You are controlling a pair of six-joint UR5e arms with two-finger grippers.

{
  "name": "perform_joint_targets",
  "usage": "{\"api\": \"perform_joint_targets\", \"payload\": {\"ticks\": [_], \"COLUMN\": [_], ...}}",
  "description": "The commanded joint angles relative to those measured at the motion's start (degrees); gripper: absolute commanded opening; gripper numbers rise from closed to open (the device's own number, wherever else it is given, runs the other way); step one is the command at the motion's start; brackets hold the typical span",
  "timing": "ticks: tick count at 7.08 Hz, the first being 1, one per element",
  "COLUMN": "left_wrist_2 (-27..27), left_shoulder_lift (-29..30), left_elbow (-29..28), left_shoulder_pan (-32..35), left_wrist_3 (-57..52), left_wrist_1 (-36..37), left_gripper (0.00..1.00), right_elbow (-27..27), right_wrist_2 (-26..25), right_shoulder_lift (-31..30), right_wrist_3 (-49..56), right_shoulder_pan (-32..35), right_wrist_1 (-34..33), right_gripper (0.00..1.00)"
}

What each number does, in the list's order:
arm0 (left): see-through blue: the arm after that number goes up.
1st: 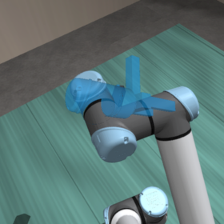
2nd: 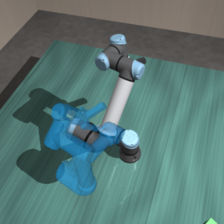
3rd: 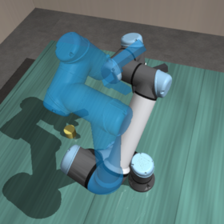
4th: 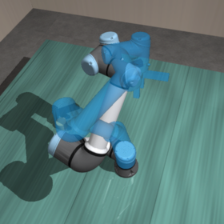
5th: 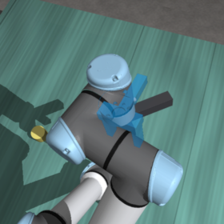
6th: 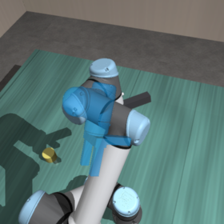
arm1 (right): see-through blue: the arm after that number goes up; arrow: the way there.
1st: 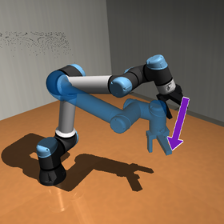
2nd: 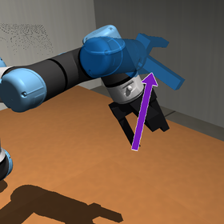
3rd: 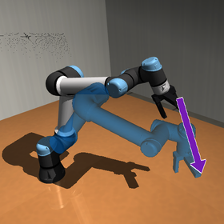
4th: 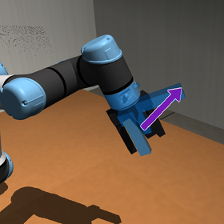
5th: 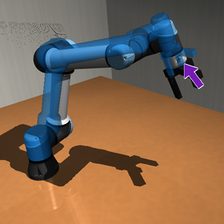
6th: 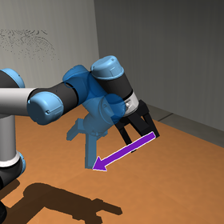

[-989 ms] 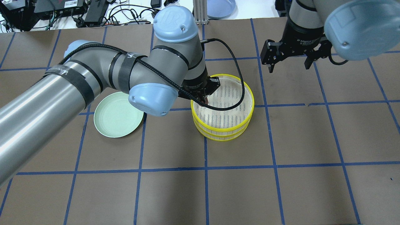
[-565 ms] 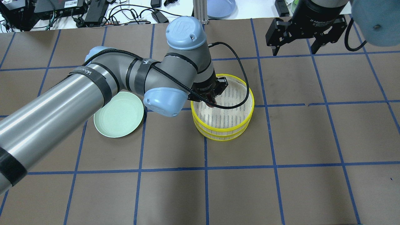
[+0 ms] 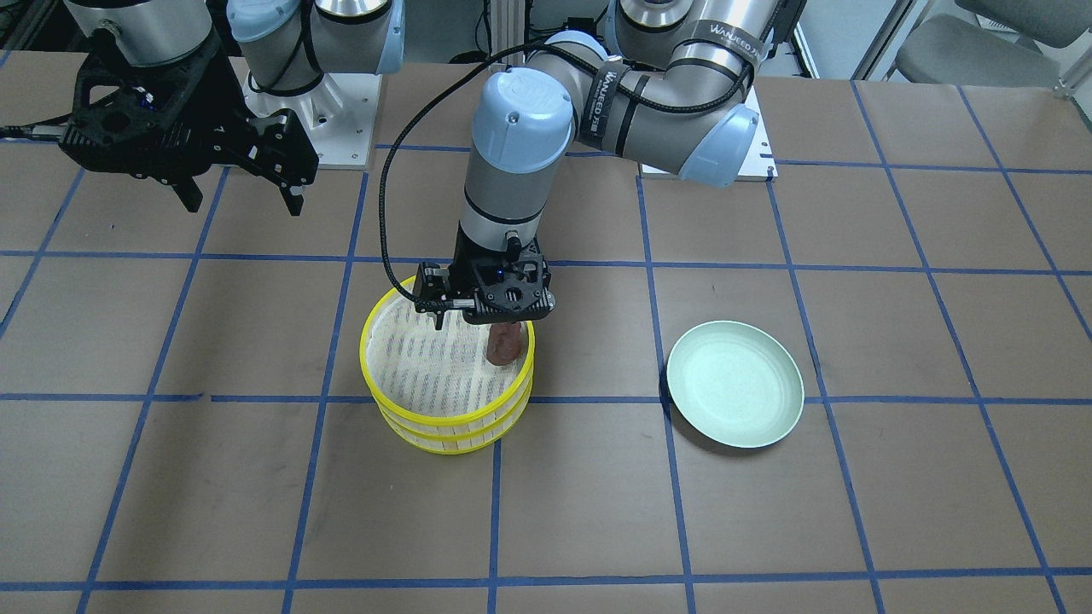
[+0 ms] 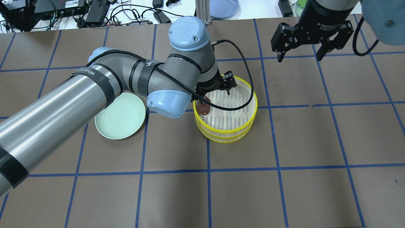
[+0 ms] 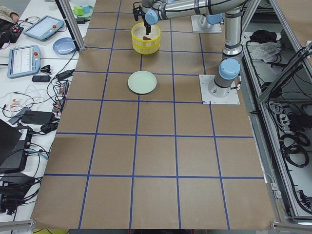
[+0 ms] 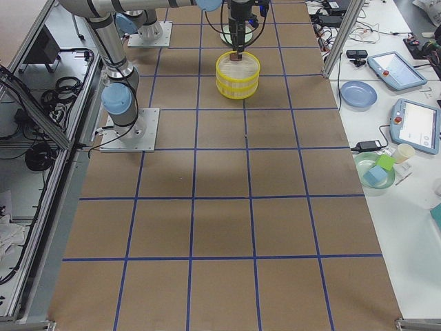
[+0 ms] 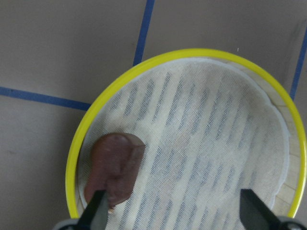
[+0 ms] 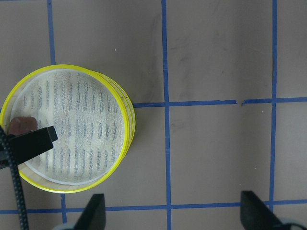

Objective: Place buns in different layers of steamer

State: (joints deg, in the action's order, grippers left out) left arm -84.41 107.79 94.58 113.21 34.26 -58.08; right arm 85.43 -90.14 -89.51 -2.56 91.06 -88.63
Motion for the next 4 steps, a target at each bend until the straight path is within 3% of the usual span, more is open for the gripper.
{"api": "perform_joint_targets", "payload": {"ticks": [1,4], "left_wrist_2": [-5.31,-8.30], "left_shoulder_lift": [-4.24,-13.28], "left_elbow": [-0.62,-1.15], "left_shoulder_pan": [-2.28,-7.45], "left_wrist_3": [-12.84,-25.15], "left_wrist_1": [-3.51,-12.74], "left_gripper": [1.00,1.00], "right_elbow": [0.18,0.18], "right_wrist_2": [-0.03,-0.21], "right_shoulder_lift": [-0.05,-0.05], "right_wrist_3": [0.10,0.10], "right_shoulder_pan": [0.00,0.00], "right_wrist_1": [0.21,0.22], "right_gripper": [1.00,1.00]}}
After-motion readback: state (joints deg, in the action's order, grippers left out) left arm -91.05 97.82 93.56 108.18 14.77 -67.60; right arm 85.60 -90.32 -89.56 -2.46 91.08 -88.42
